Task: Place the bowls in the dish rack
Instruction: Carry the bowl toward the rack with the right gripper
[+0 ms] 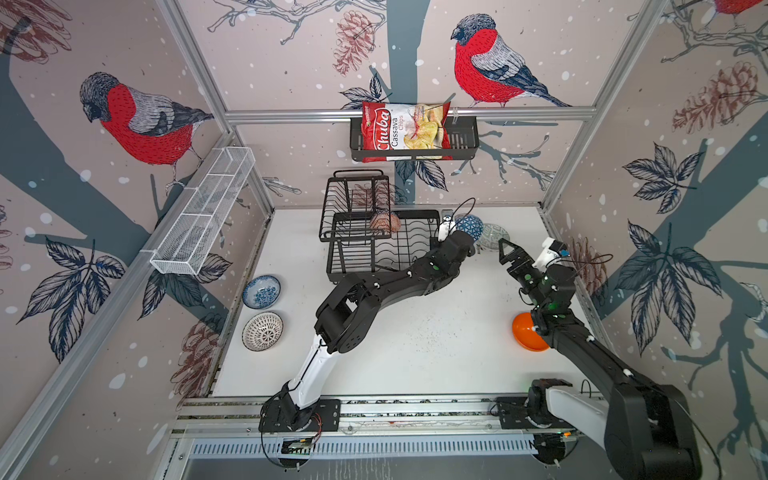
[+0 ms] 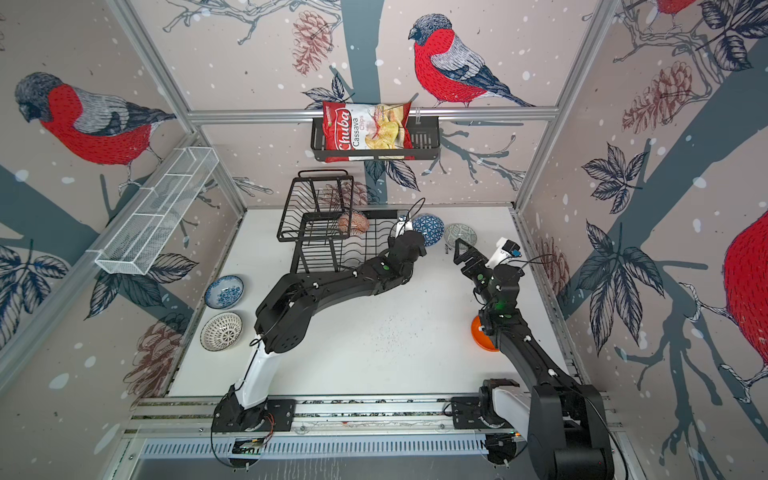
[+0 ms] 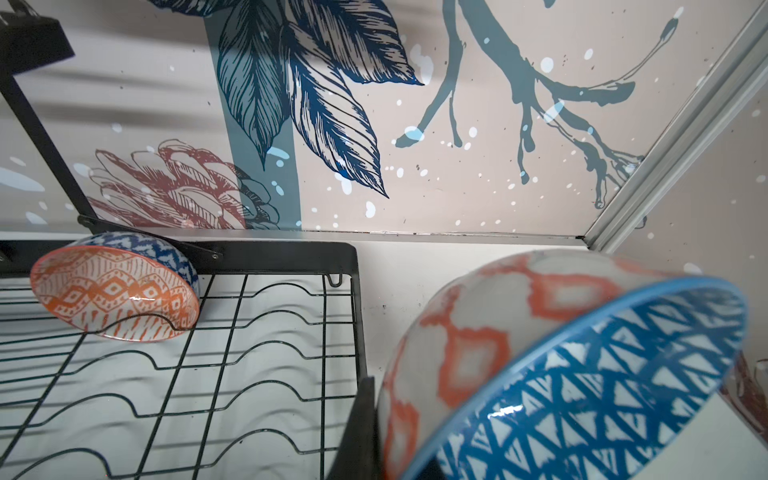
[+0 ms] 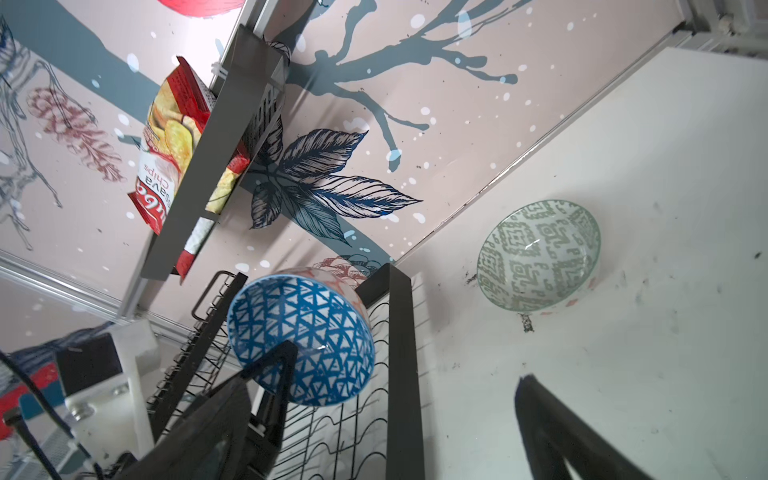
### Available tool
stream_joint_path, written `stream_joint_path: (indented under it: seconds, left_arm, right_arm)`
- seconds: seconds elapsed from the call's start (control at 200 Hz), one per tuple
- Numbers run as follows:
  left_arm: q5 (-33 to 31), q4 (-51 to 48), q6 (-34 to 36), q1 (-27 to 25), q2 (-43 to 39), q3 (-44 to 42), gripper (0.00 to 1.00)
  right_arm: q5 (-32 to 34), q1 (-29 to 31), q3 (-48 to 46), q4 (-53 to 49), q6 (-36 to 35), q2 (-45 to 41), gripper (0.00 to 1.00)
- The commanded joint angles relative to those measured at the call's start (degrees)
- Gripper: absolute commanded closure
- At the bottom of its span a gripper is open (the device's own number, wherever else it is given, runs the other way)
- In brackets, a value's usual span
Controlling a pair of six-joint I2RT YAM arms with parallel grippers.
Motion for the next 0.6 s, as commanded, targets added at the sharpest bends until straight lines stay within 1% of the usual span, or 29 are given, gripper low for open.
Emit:
stream_joint_path:
  seconds: [0.0, 0.08, 0.165, 0.235, 0.31, 0.37, 0.4, 0.485, 0.59]
  left_arm:
    - [-5.64, 9.1, 4.8, -0.45, 0.77, 0.47, 1.0]
    - [-6.32, 11.14, 7.19, -0.69, 1.36, 0.42, 1.0]
    - [-7.37, 13.29, 9.57, -0.91, 1.97, 0.25, 1.0]
    - [-7.65, 15.2, 10.63, -0.96, 2.11, -0.55, 1.0]
    - [-7.37, 18.48, 11.83, -1.16, 1.99, -2.19, 1.0]
    - [-7.33, 20.49, 13.17, -1.5, 2.03, -3.18, 1.0]
    - [-7.39, 21.17, 13.68, -1.61, 1.99, -3.56, 1.0]
    - [-7.33, 22.62, 14.36, -1.77, 1.75, -4.62, 1.0]
    - [-7.19, 24.64, 14.56, -1.95, 1.17, -6.31, 1.0]
  right_arm:
    - [-7.56, -1.57, 0.05, 7.55, 6.69, 2.34, 0.0]
    - [-10.36, -2.38, 0.93, 8.94, 10.35, 4.98, 0.0]
    - [-13.9, -2.76, 1.92, 11.36, 16.83, 7.66, 0.0]
    - [-15.25, -2.29, 2.53, 13.73, 21.59, 8.5, 0.02]
    - [-14.88, -0.88, 3.8, 13.91, 25.18, 8.5, 0.05]
    - [-14.46, 0.77, 5.31, 14.17, 26.32, 8.5, 0.06]
    - [-14.22, 1.53, 6.28, 13.31, 26.61, 9.88, 0.07]
    - [-13.63, 2.98, 8.69, 11.16, 27.87, 10.25, 0.08]
    - [-12.46, 4.03, 10.58, 9.6, 31.3, 11.41, 0.14]
